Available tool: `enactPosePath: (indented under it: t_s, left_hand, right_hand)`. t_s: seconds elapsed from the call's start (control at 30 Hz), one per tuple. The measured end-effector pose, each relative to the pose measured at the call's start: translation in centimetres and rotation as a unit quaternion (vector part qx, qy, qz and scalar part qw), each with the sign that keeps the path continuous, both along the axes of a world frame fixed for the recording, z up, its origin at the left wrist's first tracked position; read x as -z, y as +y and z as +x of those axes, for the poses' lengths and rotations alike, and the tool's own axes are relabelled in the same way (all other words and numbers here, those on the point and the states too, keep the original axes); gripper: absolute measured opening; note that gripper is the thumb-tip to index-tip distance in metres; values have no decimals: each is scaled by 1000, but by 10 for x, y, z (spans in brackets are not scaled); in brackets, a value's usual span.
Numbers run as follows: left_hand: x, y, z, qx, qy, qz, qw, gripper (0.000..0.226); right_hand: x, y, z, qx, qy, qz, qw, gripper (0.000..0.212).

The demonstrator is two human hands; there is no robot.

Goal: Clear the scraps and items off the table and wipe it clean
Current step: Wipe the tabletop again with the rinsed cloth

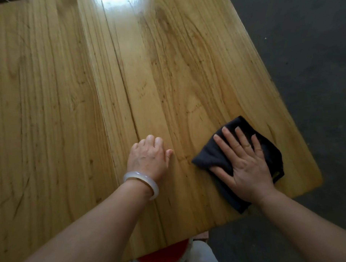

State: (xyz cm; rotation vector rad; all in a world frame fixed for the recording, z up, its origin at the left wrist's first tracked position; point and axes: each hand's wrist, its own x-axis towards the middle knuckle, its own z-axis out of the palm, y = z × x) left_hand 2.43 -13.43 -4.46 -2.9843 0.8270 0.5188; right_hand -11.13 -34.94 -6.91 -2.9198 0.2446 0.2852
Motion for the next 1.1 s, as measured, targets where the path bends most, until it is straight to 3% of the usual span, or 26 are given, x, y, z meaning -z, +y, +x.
enactPosePath:
  t_s: [0.3,0.37,0.5,0.7,0.83,1.1]
  left_hand:
    - [4,1,-2,19,-31,3,999,31]
    - [6,1,-3,16,-40,0,999,31]
    - [11,2,-4,8,-82,-28,996,31]
    - [15,3,-5,14,-106,-57,993,32]
    - [14,3,-4,10,-101,-60,993,33]
    - [16,6,-3,19,-107,-77,991,34]
  right_hand:
    - [3,37,76,205,9,5,979,79]
    - [3,46,90,173,6,5,985,77]
    - [3,52,112,-12,-5,2,1000,73]
    - [0,27,154,-200,-5,2,980,68]
    - [-1,19,187,-182,3,-18,983,69]
    - [0,-18,218,-49,16,-34,998,68]
